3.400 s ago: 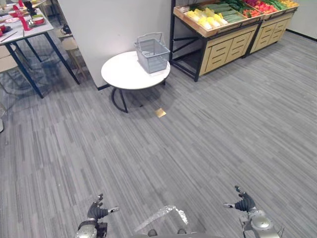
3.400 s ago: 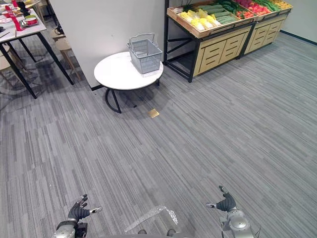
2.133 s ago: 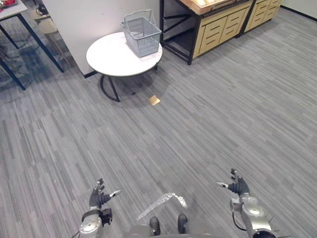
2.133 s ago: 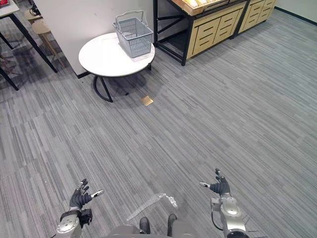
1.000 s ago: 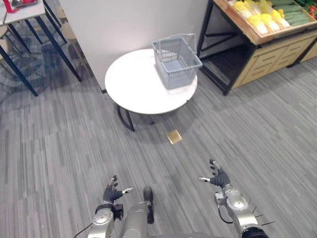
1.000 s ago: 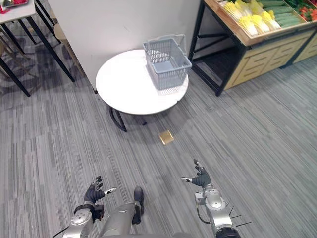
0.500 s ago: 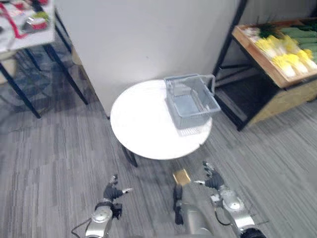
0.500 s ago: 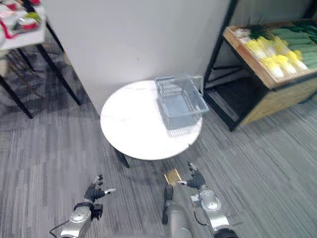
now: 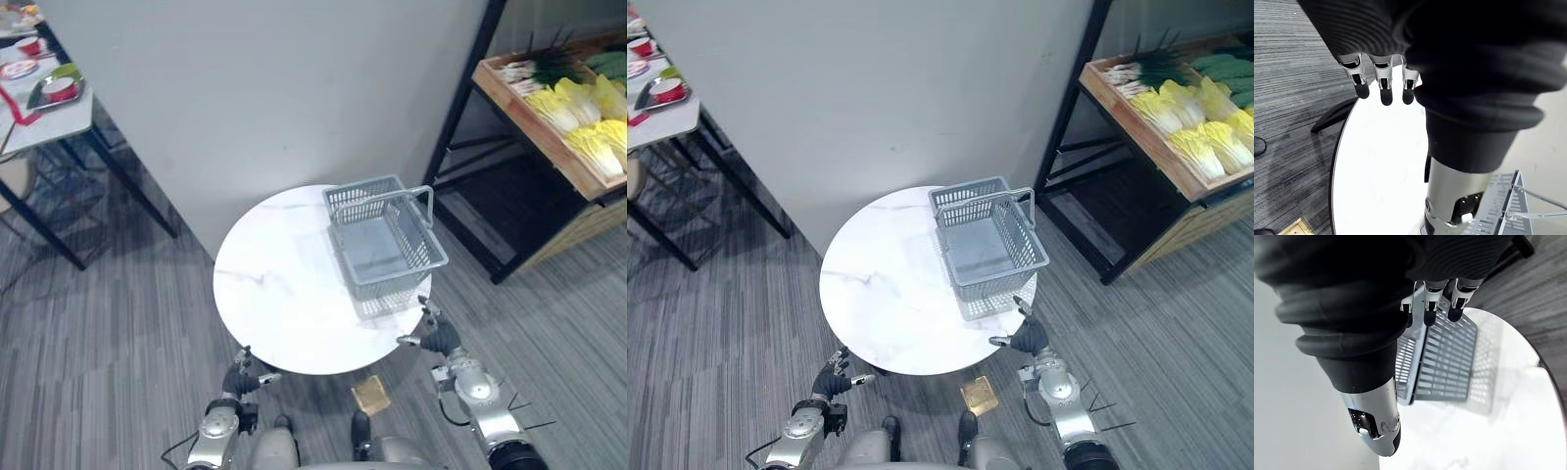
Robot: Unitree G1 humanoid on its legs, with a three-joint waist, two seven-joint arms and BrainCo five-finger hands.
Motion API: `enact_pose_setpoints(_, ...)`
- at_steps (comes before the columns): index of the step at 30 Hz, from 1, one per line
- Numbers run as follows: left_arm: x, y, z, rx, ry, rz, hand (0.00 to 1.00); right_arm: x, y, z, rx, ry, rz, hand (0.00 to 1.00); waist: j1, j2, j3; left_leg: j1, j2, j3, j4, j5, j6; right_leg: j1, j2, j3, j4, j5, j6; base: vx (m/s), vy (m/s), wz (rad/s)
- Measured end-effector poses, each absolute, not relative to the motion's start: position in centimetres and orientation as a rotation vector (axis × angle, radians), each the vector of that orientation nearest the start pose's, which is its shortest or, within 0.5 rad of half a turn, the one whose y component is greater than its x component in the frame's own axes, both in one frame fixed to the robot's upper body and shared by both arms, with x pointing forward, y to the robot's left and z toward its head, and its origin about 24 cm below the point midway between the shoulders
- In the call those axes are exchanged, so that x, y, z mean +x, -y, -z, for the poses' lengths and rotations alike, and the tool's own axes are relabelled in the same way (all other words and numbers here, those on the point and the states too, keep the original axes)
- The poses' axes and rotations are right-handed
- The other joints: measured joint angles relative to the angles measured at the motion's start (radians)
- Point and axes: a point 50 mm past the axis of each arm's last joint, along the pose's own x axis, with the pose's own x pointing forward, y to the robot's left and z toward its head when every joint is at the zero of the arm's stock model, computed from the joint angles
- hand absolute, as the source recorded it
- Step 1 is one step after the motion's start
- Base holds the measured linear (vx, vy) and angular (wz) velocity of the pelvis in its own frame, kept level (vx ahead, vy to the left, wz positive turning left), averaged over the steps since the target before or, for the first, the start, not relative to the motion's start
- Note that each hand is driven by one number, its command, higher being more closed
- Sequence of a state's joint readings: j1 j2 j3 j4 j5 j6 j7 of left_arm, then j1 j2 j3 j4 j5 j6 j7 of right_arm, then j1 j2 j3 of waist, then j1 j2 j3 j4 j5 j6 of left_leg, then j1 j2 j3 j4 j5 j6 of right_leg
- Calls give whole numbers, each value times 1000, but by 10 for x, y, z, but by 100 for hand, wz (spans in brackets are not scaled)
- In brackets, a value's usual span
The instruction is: Pick vegetable in the basket
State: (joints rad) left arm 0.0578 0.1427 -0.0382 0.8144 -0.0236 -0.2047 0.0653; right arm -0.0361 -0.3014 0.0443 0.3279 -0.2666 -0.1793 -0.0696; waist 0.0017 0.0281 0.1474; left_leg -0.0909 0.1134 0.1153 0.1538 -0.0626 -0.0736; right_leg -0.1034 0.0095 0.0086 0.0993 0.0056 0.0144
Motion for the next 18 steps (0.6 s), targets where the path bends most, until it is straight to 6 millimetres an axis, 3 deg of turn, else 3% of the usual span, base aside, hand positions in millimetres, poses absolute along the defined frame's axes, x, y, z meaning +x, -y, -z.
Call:
enact_pose_setpoints(4,160,-211,116,202,-673,-96,0,296,205,-48,-764,80,-18,0,12,0,0,-7,-39,56,-2,-6,28,-23,-32,54,-33,25,35,41,170,-35)
enact_pose_setpoints(11,179,-216,102,221,-595,-94,0,354,187,-102,-1064,229,-85,0,34,16,59,-97,-62,43,46,-14,58,-72,-55,46,-57,62,36,-38,75,7)
enact_pose_setpoints(15,194,-210,94,209,-536,-86,0,378,201,-135,-1284,243,-53,0,70,40,120,-163,-71,13,49,7,72,-115,-63,21,-70,85,33,-88,14,23)
enact_pose_setpoints(18,198,-209,91,193,-522,-103,0,393,216,-175,-1423,266,40,0,70,53,149,-193,-92,-28,-21,65,75,-150,-78,-17,-85,96,35,-52,-6,41)
